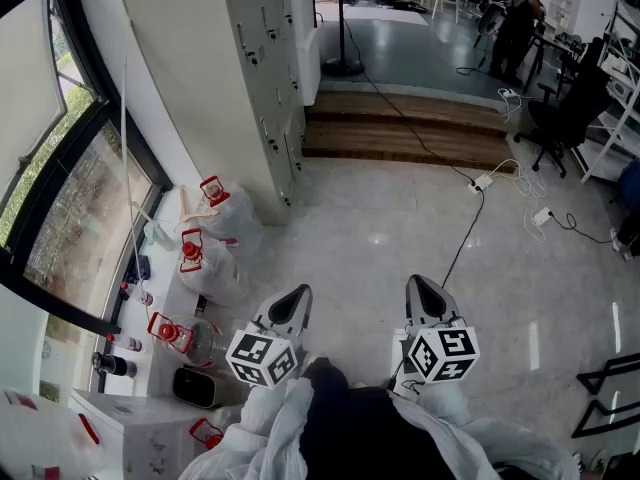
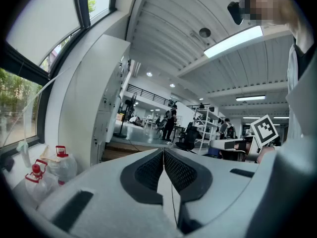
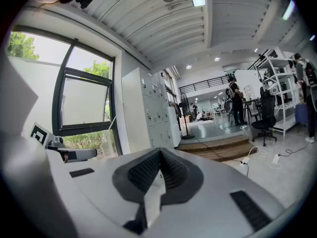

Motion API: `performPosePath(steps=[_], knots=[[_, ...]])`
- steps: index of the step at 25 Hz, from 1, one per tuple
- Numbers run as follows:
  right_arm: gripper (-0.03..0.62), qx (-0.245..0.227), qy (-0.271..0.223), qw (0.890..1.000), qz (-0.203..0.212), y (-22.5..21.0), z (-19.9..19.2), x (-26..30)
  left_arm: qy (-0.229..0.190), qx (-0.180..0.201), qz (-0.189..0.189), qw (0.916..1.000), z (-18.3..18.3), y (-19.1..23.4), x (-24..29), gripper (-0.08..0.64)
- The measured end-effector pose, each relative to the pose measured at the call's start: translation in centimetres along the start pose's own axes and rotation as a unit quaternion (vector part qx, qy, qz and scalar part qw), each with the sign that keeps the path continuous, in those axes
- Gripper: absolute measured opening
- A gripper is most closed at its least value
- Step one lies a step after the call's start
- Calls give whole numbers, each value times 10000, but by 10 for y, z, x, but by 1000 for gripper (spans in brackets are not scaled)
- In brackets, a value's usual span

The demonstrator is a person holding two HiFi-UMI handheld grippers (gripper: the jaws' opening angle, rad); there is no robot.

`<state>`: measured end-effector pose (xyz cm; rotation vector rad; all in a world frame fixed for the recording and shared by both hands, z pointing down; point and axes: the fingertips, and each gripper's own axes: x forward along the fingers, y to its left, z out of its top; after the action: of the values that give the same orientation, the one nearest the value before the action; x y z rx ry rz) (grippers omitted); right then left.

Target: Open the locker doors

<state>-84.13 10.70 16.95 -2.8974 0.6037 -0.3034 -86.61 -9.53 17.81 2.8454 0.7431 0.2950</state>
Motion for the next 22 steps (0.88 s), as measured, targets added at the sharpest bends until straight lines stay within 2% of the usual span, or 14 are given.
performPosePath(steps=[11, 22], knots=[[0, 85, 32, 9999, -49, 0, -7, 1, 51, -41, 12, 10000, -7, 3, 0, 12], [0, 1, 228, 9997, -18, -9, -11, 21, 50, -251, 175, 9995, -17, 18, 12, 11]])
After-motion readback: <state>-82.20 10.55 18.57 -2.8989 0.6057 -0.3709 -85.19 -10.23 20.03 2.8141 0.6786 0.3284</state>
